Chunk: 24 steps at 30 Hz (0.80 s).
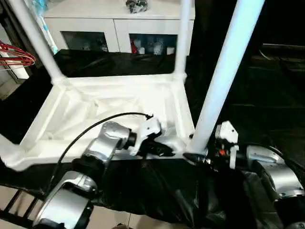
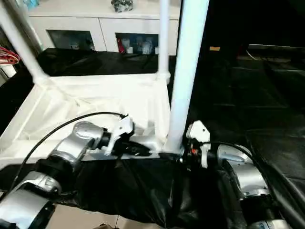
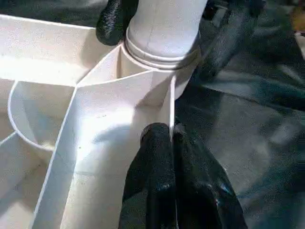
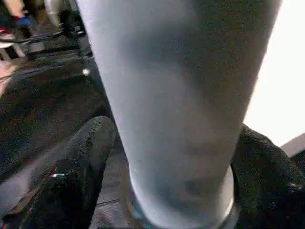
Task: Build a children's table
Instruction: Rotate leg to tighten
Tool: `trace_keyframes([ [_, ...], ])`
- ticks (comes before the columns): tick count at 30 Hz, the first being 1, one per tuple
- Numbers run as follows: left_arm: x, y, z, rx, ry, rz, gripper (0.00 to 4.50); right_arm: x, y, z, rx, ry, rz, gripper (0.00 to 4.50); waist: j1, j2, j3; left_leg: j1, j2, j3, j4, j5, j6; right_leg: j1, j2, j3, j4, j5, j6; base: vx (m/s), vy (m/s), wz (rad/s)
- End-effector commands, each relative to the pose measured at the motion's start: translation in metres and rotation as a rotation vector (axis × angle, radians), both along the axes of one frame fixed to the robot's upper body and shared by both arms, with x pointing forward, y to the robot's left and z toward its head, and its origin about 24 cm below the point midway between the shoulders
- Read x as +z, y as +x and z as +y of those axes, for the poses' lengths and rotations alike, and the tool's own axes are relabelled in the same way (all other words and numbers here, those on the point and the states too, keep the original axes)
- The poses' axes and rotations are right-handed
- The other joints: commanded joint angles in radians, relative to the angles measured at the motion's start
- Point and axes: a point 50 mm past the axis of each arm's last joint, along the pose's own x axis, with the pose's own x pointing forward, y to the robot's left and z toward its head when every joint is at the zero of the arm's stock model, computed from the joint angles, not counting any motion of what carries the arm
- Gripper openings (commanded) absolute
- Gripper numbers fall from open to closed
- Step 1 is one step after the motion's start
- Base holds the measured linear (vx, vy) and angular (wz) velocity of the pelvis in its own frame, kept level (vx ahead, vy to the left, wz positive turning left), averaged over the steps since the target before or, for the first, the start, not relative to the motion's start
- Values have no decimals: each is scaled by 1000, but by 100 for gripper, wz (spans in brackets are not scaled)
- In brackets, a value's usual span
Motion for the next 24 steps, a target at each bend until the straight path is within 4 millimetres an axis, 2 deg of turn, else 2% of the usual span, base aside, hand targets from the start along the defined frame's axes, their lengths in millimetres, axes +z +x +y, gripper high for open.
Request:
trace_keyframes([
  [1, 14, 1, -4, -57, -49, -39, 0, -11, -9, 7, 61, -16, 68, 337, 3, -23, -58, 6, 23, -8, -69, -212, 95, 49, -41, 23, -69, -203, -269, 0, 0, 0],
  [5, 14, 0, -1, -62, -45, -34, 0, -11, -9, 8, 73, -25, 71, 305, 2, -21, -59, 7, 23, -8, -68, -211, 86, 48, -41, 23, -68, -204, -269, 0, 0, 0],
  [6, 14, 0, 0, -62, -44, -33, 0, -11, -9, 8, 77, -27, 69, 298, 2, -27, -59, 6, 22, -8, -68, -208, 87, 49, -40, 23, -68, -202, -268, 0, 0, 0],
  [10, 14, 0, 0, -62, -46, -27, 0, -12, -11, 11, 97, -26, 79, 267, 3, -24, -60, 6, 23, -8, -66, -191, 92, 50, -41, 23, -64, -182, -272, 0, 0, 0],
  [15, 12, 3, -4, -1, -43, -35, 0, -16, -11, 15, 64, 2, 90, 257, 3, -23, -59, 6, 21, -8, -66, -190, 92, 49, -41, 23, -65, -186, -272, 0, 0, 0],
  [16, 11, 8, -10, 79, -33, -49, 0, -22, 0, 18, -77, -2, 61, 257, 3, -22, -59, 6, 22, -8, -66, -192, 90, 49, -41, 23, -66, -192, -270, 0, 0, 0],
  [17, 10, 10, -12, 104, -32, -54, 0, -24, 4, 19, -129, -6, 49, 257, -2, -17, -57, 9, 21, -7, -68, -217, 73, 42, -43, 23, -70, -224, -270, 0, 0, 0],
  [18, 10, 13, -17, 150, -29, -63, 0, -28, 12, 20, -232, -19, 31, 256, -6, -19, -54, 9, 19, -9, -70, -237, 61, 41, -42, 22, -74, -259, -263, 0, 0, 0],
  [19, 10, 15, -20, 169, -28, -66, 0, -30, 15, 20, -275, -25, 24, 256, -13, -21, -52, 12, 16, -12, -74, -270, 34, 42, -42, 20, -79, -323, -241, 0, 0, 0],
  [20, 10, 15, -20, 169, -28, -66, 0, -30, 15, 20, -275, -25, 24, 256, -17, -22, -52, 12, 15, -14, -75, -279, 27, 43, -43, 20, -80, -345, -233, 0, 0, 0],
  [21, 10, 18, -26, 223, -32, -75, 0, -33, 23, 21, -383, -43, 14, 256, -26, -22, -51, 13, 13, -14, -76, -293, 22, 40, -41, 22, -86, -377, -213, 0, 0, 0],
  [24, 12, 25, -39, 345, -33, -92, 0, -37, 32, 28, -497, -58, 18, 256, -30, -23, -54, 11, 11, -15, -74, -285, 25, 42, -39, 22, -88, -374, -206, 0, 0, 0],
])
